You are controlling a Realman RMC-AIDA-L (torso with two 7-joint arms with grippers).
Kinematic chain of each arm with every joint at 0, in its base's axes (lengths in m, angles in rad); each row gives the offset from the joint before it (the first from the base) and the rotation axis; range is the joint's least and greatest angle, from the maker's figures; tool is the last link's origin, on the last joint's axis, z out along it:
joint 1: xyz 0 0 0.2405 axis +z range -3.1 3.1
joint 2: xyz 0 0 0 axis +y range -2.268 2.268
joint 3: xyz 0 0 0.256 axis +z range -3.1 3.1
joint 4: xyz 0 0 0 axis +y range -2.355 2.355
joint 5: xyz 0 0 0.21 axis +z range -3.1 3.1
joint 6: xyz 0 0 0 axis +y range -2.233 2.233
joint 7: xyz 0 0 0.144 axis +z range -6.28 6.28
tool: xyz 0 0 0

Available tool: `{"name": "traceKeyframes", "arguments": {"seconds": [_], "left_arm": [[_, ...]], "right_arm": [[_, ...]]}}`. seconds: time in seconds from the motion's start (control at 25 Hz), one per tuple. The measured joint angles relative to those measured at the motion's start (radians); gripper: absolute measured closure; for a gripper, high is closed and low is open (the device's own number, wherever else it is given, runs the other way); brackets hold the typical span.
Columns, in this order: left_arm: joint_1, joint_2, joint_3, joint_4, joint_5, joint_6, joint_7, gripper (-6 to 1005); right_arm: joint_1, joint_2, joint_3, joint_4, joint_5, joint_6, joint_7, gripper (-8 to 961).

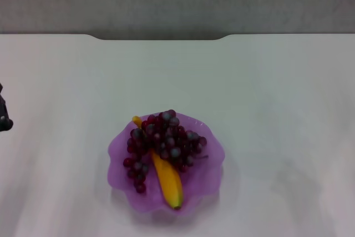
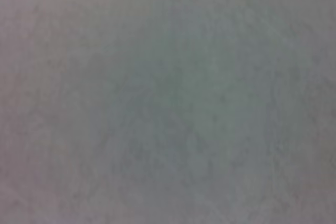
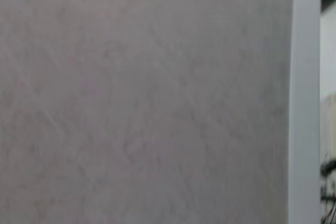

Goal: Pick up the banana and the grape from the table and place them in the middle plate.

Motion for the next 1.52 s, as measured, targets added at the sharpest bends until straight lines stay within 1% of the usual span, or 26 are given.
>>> {"name": "traceKeyframes", "arguments": {"seconds": [0.04, 0.08, 0.12, 0.16, 0.2, 0.24, 0.28, 0.44, 0.72, 1.08, 1.52], "left_arm": [[0.000, 0.000, -0.002, 0.006, 0.000, -0.002, -0.011, 872], [0.000, 0.000, -0.004, 0.015, -0.004, -0.006, -0.025, 891], [0.000, 0.000, -0.004, 0.015, -0.004, -0.006, -0.025, 910], [-0.003, -0.001, -0.004, 0.027, -0.010, -0.009, -0.040, 928], [-0.003, -0.001, -0.004, 0.027, -0.010, -0.009, -0.040, 947], [-0.005, -0.001, -0.004, 0.037, -0.012, -0.012, -0.048, 966], [-0.005, -0.001, -0.004, 0.041, -0.013, -0.016, -0.050, 965], [-0.008, -0.001, -0.005, 0.050, -0.013, -0.041, -0.056, 960], [-0.018, -0.002, 0.001, 0.051, -0.013, -0.119, -0.058, 959], [-0.033, -0.004, -0.005, 0.051, -0.013, -0.125, -0.109, 959], [-0.053, -0.004, 0.004, 0.045, -0.013, -0.118, -0.111, 959]], "right_arm": [[0.037, -0.001, 0.000, 0.078, -0.002, -0.016, 0.100, 954], [0.053, -0.001, 0.001, 0.113, -0.002, -0.024, 0.140, 954], [0.053, -0.001, 0.001, 0.113, -0.002, -0.024, 0.140, 954], [0.084, -0.001, 0.001, 0.175, -0.004, -0.026, 0.201, 954], [0.084, -0.001, 0.001, 0.175, -0.004, -0.026, 0.201, 954], [0.112, -0.001, -0.002, 0.227, -0.005, -0.022, 0.237, 954], [0.112, -0.001, -0.002, 0.227, -0.005, -0.022, 0.237, 954], [0.148, 0.002, -0.008, 0.302, -0.005, -0.012, 0.255, 954], [0.156, 0.004, -0.008, 0.329, -0.002, -0.008, 0.254, 954], [0.150, 0.004, -0.003, 0.337, -0.001, -0.007, 0.252, 954], [0.154, 0.002, -0.001, 0.360, 0.003, -0.009, 0.252, 954]]}}
